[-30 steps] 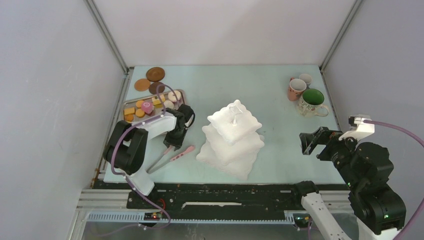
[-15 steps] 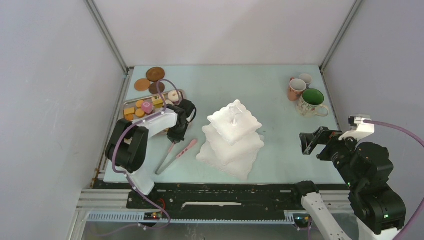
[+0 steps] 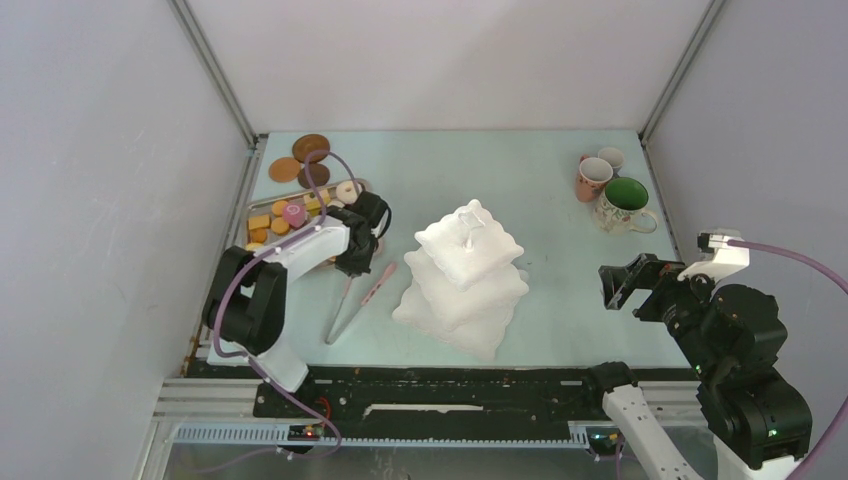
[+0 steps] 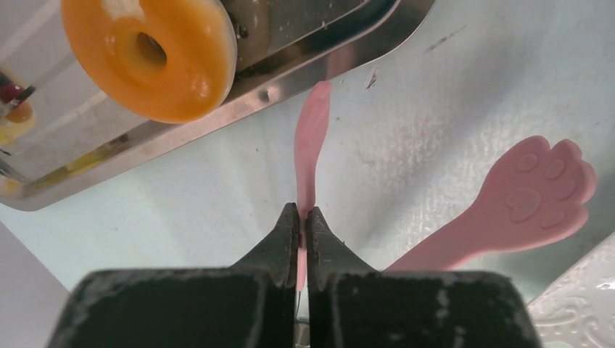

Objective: Serve the afternoon tea
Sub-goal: Adjust the clamp at the center of the board.

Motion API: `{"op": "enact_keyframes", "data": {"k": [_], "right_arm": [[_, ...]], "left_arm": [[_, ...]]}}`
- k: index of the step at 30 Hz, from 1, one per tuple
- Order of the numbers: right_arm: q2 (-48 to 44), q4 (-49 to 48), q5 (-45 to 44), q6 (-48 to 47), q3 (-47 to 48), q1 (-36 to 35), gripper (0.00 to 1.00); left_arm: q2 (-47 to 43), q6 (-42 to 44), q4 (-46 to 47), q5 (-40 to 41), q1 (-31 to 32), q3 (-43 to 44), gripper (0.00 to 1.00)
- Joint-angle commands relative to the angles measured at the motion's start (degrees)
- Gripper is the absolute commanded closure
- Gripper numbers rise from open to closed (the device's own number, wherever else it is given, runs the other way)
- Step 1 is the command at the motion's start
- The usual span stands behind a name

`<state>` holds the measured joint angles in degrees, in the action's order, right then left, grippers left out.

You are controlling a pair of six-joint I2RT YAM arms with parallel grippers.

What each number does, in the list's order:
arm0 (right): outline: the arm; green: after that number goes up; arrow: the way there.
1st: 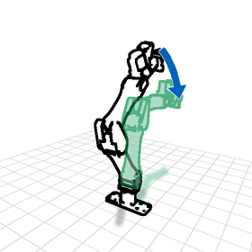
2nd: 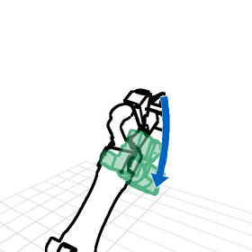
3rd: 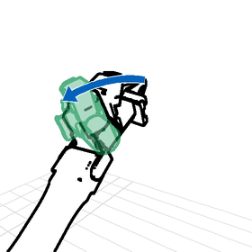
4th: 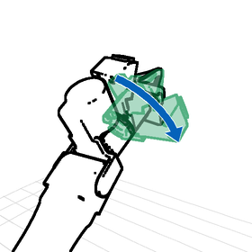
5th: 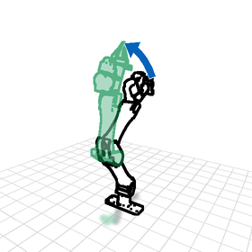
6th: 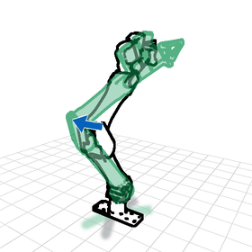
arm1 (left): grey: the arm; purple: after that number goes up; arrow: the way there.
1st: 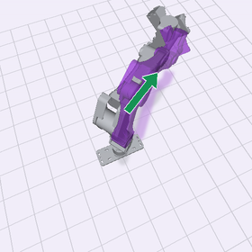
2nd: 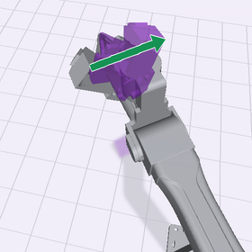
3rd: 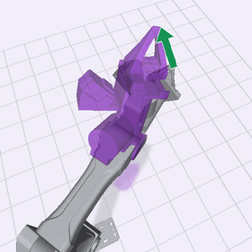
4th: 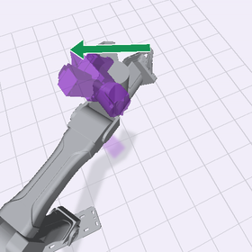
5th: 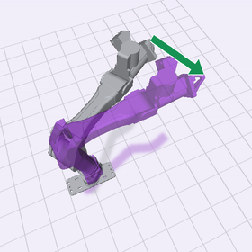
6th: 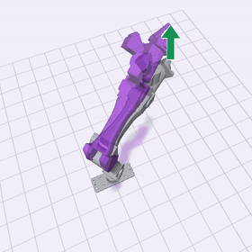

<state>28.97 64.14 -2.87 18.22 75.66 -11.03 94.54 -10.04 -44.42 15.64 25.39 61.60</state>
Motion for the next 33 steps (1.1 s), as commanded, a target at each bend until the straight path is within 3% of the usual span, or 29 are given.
{"op": "enact_keyframes", "data": {"k": [1, 8, 16, 21, 27, 32, 33], "right_arm": [[0.55, -2.25, -0.54, 0.08, -0.02, -0.05, 0.0], [0.66, -1.76, -0.11, 0.11, -0.06, -0.09, 0.0], [-0.39, -1.3, 0.55, -0.06, -1.39, -0.05, 0.0], [-0.18, -1.3, 1.0, 0.01, -1.42, -0.09, 0.0], [0.12, -1.39, 1.41, 0.32, -1.47, -0.14, 0.0], [-0.36, -1.9, 2.2, 1.59, -2.96, -0.11, 0.0], [-0.4, -1.91, 3.01, 1.86, -3.1, -0.09, 0.0]], "left_arm": [[-1.47, -2.07, 3.41, -1.67, -0.07, 1.44, 1.0], [2.96, -2.55, 5.2, -3.73, -0.16, 5.42, 0.91], [7.31, -2.96, 5.66, -5.31, -0.16, 10.08, 0.89], [9.78, -3.96, 4.66, -4.1, -0.16, 12.39, 0.79], [2.37, -5.47, 3.24, -1.52, -0.16, 10.33, 0.51], [-12.37, -7.39, 8.68, -1.93, -0.14, -0.21, 0.05], [-15.32, -7.75, 10.87, -2.42, -0.16, -3.11, 0.01]]}}
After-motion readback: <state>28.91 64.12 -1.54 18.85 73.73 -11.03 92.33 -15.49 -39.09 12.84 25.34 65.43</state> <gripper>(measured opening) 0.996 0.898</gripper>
